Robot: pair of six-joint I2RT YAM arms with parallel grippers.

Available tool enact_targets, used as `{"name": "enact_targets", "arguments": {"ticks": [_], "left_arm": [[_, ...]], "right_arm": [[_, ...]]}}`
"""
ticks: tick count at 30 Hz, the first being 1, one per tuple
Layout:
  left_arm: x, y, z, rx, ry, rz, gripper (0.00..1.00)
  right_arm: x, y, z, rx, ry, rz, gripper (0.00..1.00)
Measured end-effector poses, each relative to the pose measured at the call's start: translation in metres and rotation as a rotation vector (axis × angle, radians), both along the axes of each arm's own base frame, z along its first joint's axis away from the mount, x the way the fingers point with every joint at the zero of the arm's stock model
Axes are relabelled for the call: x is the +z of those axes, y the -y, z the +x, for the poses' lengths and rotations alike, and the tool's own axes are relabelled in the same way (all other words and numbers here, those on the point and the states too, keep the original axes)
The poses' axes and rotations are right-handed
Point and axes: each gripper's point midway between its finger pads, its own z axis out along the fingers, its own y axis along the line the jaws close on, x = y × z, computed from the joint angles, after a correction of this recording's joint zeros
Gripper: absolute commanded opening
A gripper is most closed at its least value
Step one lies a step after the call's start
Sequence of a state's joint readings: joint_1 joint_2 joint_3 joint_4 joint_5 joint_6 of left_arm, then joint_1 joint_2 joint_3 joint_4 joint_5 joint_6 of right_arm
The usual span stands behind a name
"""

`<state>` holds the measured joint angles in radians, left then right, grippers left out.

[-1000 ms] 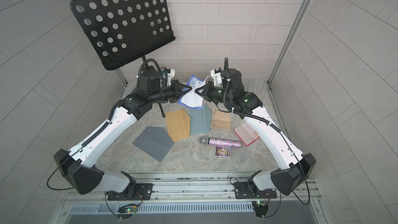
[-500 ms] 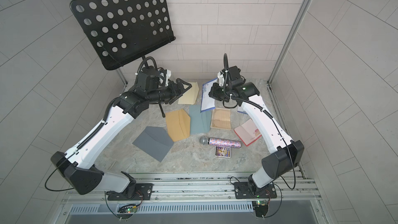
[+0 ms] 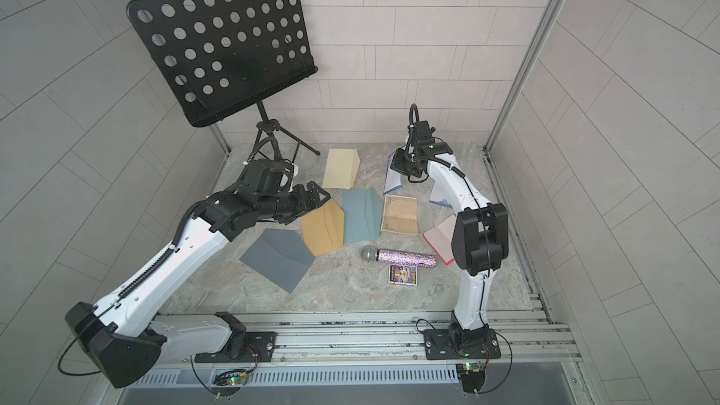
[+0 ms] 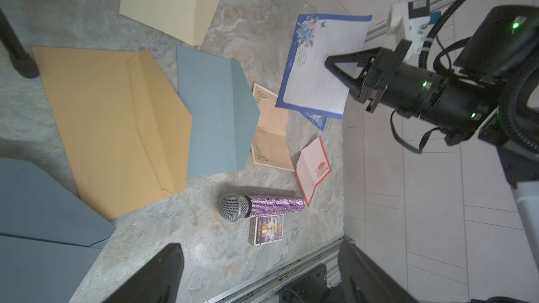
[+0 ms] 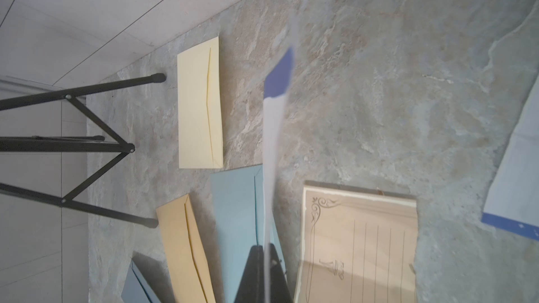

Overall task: Take the letter paper out of the envelope
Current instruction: Place the letter paper at the center of the board.

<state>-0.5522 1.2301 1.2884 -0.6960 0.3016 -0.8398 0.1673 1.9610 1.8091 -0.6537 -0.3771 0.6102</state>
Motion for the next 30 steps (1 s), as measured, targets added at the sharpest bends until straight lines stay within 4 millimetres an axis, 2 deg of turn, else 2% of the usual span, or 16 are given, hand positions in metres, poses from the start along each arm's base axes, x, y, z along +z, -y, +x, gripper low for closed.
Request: {"name": "enact_targets", "arguments": {"ticks": [4, 6, 13, 17, 24, 28, 30], "left_arm": [[-0.011, -0.01, -0.011, -0.002, -0.005, 0.032, 0.91], [-0.006, -0.014, -0.016, -0.002, 0.018, 0.031, 0.91], [0.045, -0.047, -0.036, 0.081, 0.26, -0.039, 0.92], [0.062, -0.06, -0.04, 0.128, 0.334, -0.054, 0.92], [0.055, -0.065, -0.033, 0.164, 0.326, -0.02, 0.92], [0.051, -0.065, -0.032, 0.169, 0.315, -0.012, 0.92], [0.049, -0.063, -0.03, 0.169, 0.308, -0.01, 0.92]], "right_arm": [[-0.028, 0.006, 0.03, -0.013, -0.02, 0.012, 0.0], [-0.04, 0.007, 0.041, -0.016, -0.031, 0.017, 0.0], [-0.061, 0.022, 0.083, -0.05, -0.026, 0.041, 0.0], [-0.073, 0.032, 0.099, -0.066, -0.035, 0.046, 0.0], [-0.109, 0.047, 0.104, -0.087, -0.11, 0.046, 0.04], [-0.129, 0.055, 0.096, -0.099, -0.169, 0.021, 0.07], [-0.132, 0.059, 0.092, -0.108, -0.189, 0.004, 0.09]]}}
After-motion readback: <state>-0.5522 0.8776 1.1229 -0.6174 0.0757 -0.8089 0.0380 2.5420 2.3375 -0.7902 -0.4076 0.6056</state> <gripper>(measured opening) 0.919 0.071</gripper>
